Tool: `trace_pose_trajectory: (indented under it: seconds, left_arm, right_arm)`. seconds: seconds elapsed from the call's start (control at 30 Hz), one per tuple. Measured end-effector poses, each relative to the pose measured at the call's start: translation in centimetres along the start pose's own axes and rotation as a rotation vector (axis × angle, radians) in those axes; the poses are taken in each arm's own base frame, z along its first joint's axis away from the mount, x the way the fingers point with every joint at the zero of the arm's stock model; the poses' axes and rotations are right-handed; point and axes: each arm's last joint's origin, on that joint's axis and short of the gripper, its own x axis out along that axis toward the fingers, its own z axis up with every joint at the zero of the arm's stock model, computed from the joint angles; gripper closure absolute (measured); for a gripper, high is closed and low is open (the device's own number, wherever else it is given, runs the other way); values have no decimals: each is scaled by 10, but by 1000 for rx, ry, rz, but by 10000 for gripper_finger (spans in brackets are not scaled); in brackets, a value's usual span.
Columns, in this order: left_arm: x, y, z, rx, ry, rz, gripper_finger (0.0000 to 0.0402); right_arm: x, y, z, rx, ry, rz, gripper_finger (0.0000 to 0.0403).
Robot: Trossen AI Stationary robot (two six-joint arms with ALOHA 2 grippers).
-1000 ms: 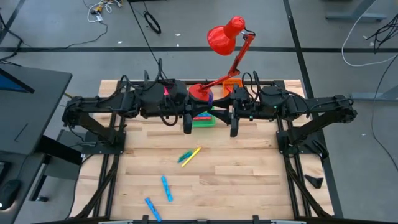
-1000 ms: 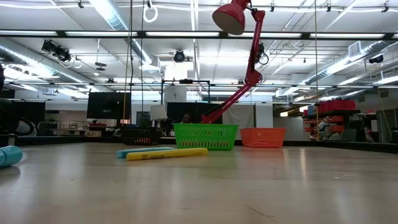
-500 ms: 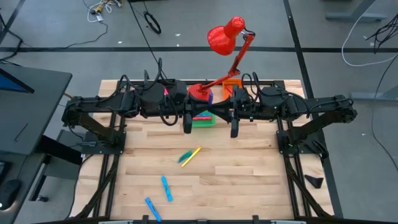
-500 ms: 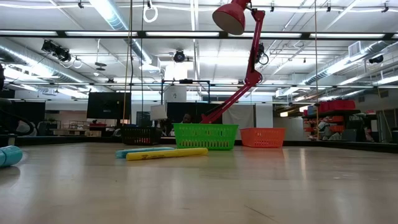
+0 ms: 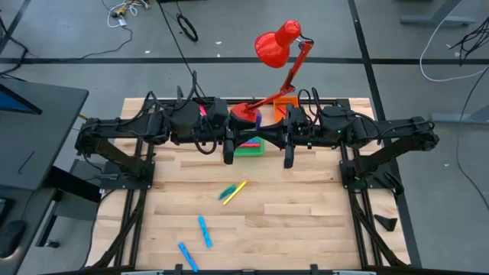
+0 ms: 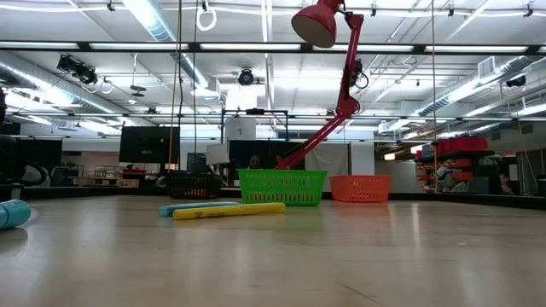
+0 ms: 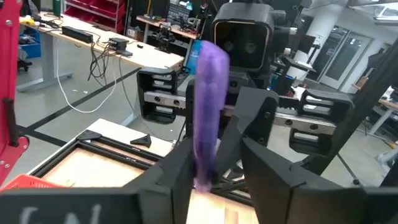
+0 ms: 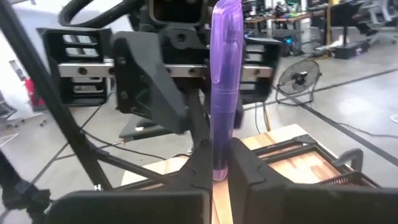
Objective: Pick & Place Markers
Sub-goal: Put the small purple highlighter into the orange basket
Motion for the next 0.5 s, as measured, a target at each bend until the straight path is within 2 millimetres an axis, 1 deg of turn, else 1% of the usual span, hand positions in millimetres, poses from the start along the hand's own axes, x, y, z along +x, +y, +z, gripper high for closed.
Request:
trace_pose_trajectory:
  seconds: [0.1, 0.23, 0.3, 0.37, 0.43, 0.5]
  left_arm:
    - [-8, 0, 4, 1, 0, 1, 248]
    - [-25, 3, 8, 23, 43, 24, 241]
    - [-33, 6, 6, 41, 85, 65, 240]
    - [-35, 8, 6, 36, 92, 84, 240]
    - [-43, 9, 6, 38, 118, 102, 239]
    - [-45, 9, 10, 30, 96, 97, 239]
  right_arm:
    - [-6, -1, 0, -2, 9, -52, 389]
    - [-19, -2, 1, -15, 33, -123, 390]
    - [-26, -3, 2, -22, 40, -154, 390]
    - [-34, -4, 2, -24, 55, -199, 390]
    - [-40, -5, 2, -17, 62, -239, 390]
    - [-47, -6, 1, -17, 78, -278, 390]
